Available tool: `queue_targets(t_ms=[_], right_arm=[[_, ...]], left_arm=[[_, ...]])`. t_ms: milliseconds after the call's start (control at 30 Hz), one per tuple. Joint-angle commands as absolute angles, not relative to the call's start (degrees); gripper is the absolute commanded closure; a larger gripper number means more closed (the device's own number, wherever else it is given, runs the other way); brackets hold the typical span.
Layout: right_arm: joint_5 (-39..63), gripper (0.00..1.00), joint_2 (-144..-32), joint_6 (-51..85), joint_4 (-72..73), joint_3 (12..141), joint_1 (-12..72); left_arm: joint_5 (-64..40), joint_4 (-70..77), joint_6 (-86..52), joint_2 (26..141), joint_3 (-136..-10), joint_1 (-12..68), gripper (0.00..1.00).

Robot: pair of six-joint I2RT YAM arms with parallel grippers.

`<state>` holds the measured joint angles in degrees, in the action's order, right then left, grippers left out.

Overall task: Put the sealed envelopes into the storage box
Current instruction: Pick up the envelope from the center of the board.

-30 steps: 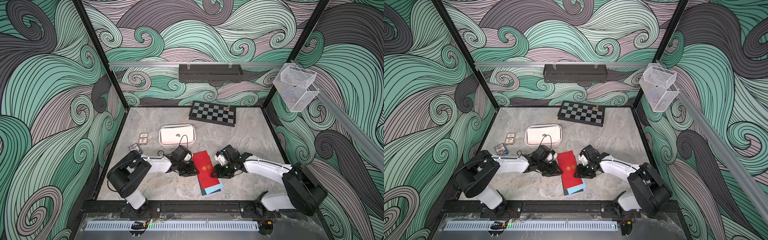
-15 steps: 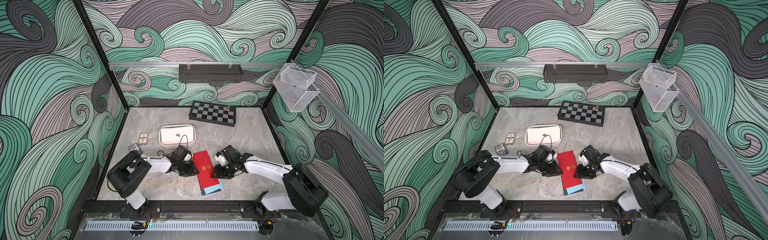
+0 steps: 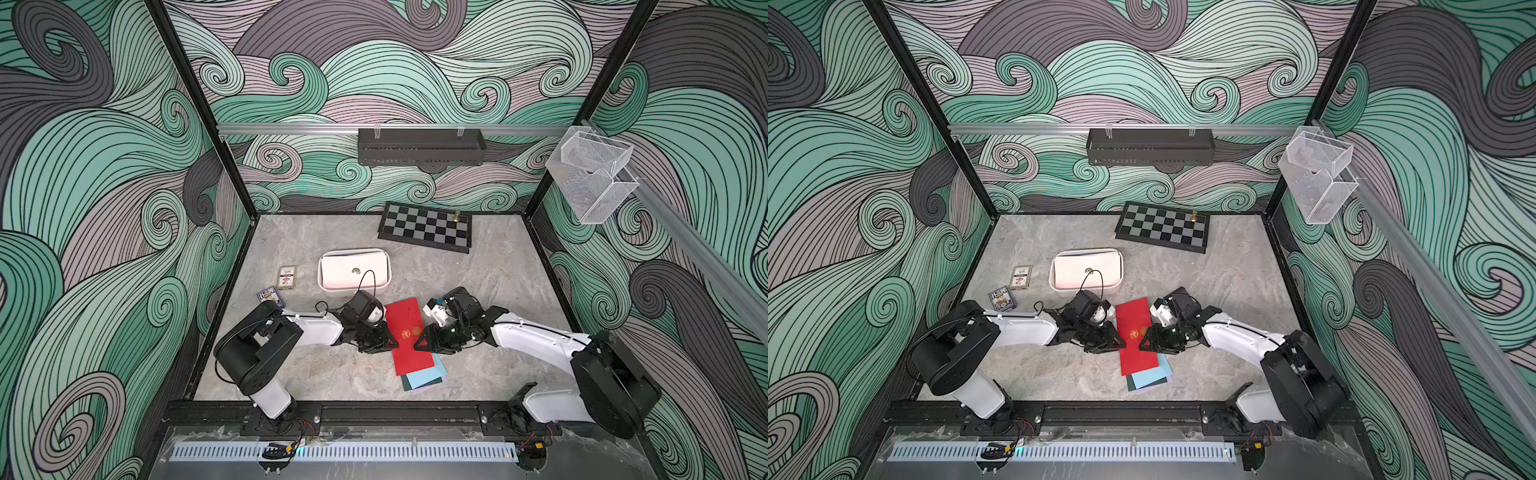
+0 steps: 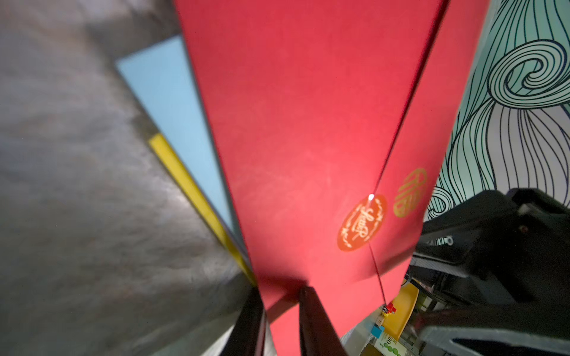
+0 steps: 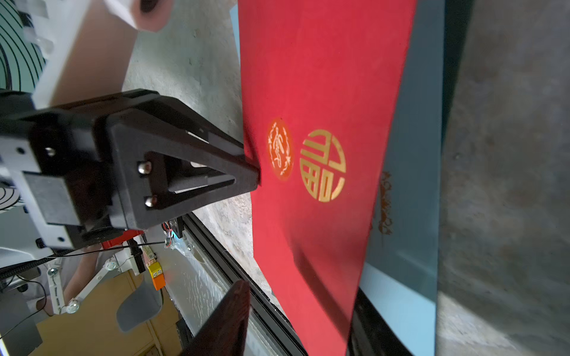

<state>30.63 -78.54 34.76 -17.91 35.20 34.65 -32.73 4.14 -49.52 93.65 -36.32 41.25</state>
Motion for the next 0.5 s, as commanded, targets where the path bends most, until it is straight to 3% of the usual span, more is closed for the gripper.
queue_targets(t_ms=[0,133,333,467], right_arm=[[29.9,0.52,-79.5,35.9,-15.4,36.4,34.6],[32.0,0.58,-81.0,36.3,-11.7,37.0,34.6],[32.6,0.88,-82.6,31.4,-14.4,40.4,34.7],[28.1,0.96,-78.4,24.2,-23.1,45.1,34.8]], left_arm=[[-31.8,1.6,-49.0,95.4,-35.4,41.2,0.76],[-32.0,1.8,-49.0,95.3,-35.4,41.2,0.77],[-32.2,1.3,-49.0,92.6,-35.1,41.2,0.76],[-30.5,-3.3,-48.3,86.7,-35.2,40.7,0.63]])
